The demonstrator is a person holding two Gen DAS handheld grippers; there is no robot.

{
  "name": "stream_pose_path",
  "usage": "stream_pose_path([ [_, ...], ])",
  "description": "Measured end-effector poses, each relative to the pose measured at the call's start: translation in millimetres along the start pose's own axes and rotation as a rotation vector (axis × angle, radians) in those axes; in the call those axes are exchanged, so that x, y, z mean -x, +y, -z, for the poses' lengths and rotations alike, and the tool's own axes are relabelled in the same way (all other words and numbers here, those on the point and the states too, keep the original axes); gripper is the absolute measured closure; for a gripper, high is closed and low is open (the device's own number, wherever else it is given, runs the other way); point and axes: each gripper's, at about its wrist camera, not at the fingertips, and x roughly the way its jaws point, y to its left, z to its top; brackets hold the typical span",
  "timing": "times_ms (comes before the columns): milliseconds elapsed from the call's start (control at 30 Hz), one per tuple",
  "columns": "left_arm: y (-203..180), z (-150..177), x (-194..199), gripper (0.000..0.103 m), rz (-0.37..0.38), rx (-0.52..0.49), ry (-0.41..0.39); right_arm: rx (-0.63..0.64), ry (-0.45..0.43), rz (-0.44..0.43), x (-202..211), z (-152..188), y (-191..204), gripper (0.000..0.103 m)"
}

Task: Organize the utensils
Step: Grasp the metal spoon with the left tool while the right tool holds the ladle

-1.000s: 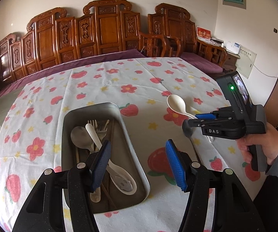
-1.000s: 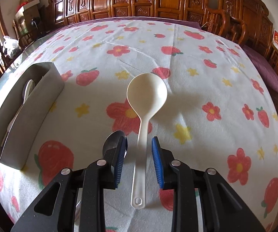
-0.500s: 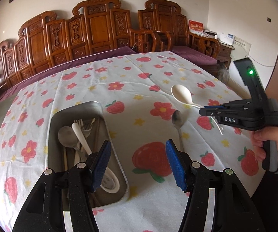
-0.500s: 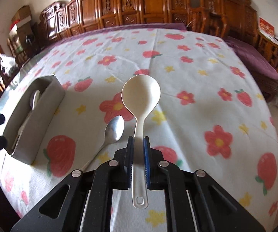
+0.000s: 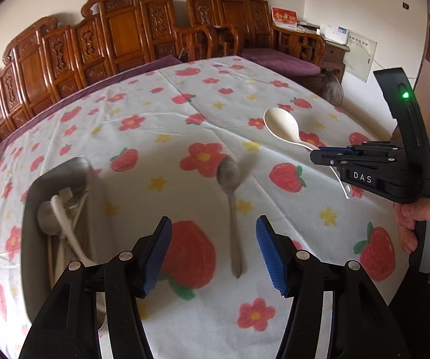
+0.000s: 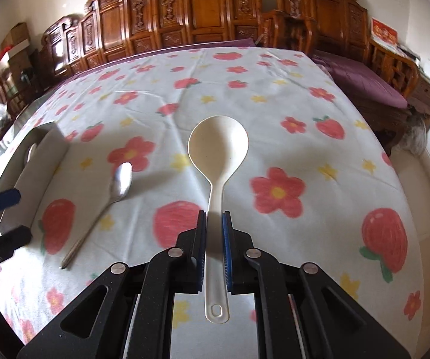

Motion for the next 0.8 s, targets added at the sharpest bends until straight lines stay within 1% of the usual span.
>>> stream_pose_path([
  [100,-12,-8,-21,0.047,0.002,-0.023,0.024,-0.012,-0.010,-0.009,1,-1,-4,0.091],
  [233,-19,-20,-50,0.047,-0.003,-0.030,0.059,-0.015,-0.021,-0.024,1,-2,-4,0.091],
  [433,-13,-33,-84,0.048,-0.005,0.027,0.109,-0.035,-0.026,-0.049,1,-4,-5,0.091],
  [500,-10,-36,-91,0.048,-0.005,0.044,0.120,-0.033,-0.028,-0.054,1,-5,-4,0.091],
  [633,-8,-42,-101,0.053,0.001,0.068,0.135,-0.036,-0.031,-0.064,1,-7,-2,0.091],
  [700,-8,-44,-104,0.054,0.005,0.069,0.141,-0.040,-0.033,-0.070,2,-7,-1,0.091],
  [800,-14,-46,-107,0.055,-0.011,0.047,0.134,-0.036,-0.034,-0.072,2,-7,1,0.091],
])
